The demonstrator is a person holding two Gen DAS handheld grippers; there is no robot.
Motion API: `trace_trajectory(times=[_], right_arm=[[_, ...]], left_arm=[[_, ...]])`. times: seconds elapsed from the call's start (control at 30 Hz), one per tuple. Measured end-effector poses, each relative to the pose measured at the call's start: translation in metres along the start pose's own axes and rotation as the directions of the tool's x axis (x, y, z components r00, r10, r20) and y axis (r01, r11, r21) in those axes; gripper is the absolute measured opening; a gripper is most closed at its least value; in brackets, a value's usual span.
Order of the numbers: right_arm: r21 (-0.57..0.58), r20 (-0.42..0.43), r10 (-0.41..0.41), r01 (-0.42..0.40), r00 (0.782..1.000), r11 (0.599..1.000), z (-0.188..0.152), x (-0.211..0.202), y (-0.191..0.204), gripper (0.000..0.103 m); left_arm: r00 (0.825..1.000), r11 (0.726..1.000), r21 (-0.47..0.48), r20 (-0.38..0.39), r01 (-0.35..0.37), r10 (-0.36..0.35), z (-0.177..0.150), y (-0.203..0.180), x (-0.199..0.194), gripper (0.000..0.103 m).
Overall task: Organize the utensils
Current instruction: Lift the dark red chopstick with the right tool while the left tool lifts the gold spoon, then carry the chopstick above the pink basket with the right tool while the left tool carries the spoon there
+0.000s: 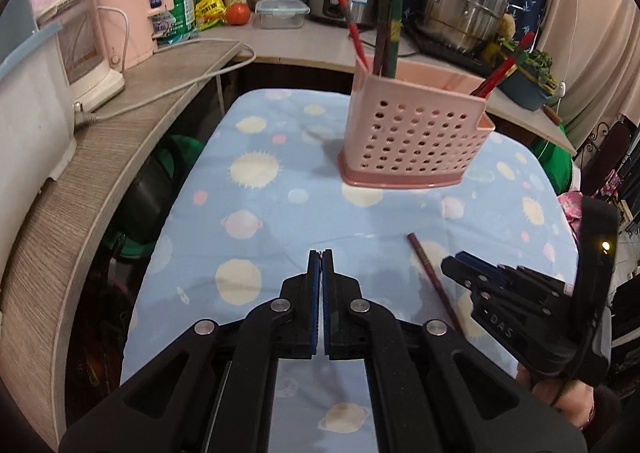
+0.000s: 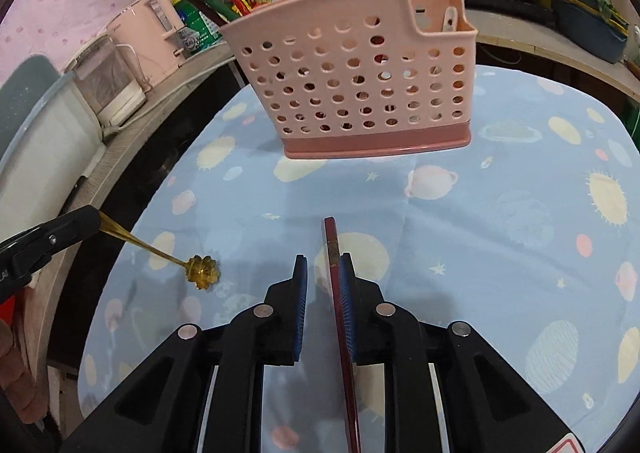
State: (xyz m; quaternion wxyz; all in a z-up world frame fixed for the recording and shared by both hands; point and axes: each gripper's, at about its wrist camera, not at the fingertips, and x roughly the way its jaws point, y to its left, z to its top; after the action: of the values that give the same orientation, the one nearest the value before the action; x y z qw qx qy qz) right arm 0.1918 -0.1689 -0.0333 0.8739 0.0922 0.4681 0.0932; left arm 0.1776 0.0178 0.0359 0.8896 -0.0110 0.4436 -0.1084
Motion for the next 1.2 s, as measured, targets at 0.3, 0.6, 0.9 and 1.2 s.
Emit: trace_trajectory(times=[0.3, 0.6, 0.9, 1.2], right_arm=[[-0.057, -0.035, -0.075, 0.073, 0.997, 0.996, 0.007, 0.037, 0.011, 0.014], [-0.038, 0.010, -0.081, 0.081, 0.997, 0.996, 0.007, 0.015, 0.006, 0.007], [0.009, 0.191, -0.056, 0.055, 0.980, 0.998, 0.022, -0.075, 0.002, 0.007], [0.021, 0.373, -0.026, 0.020, 0.928, 1.000, 0.058, -0.156, -0.002, 0.007]], left_arm=[[1.000, 1.000, -0.009, -0.004, 0.010, -0.010, 0.003, 0.009, 0.009, 0.001], [1.000, 1.000, -0.018, -0.003, 0.022, -0.022, 0.004, 0.008, 0.007, 0.001], [0.997, 0.998, -0.004, 0.043, 0.057, -0.057, 0.008, -0.007, -0.021, 0.001], [0.989, 0.995, 0.041, 0.110, 0.091, -0.095, 0.034, -0.030, -0.054, 0.001]])
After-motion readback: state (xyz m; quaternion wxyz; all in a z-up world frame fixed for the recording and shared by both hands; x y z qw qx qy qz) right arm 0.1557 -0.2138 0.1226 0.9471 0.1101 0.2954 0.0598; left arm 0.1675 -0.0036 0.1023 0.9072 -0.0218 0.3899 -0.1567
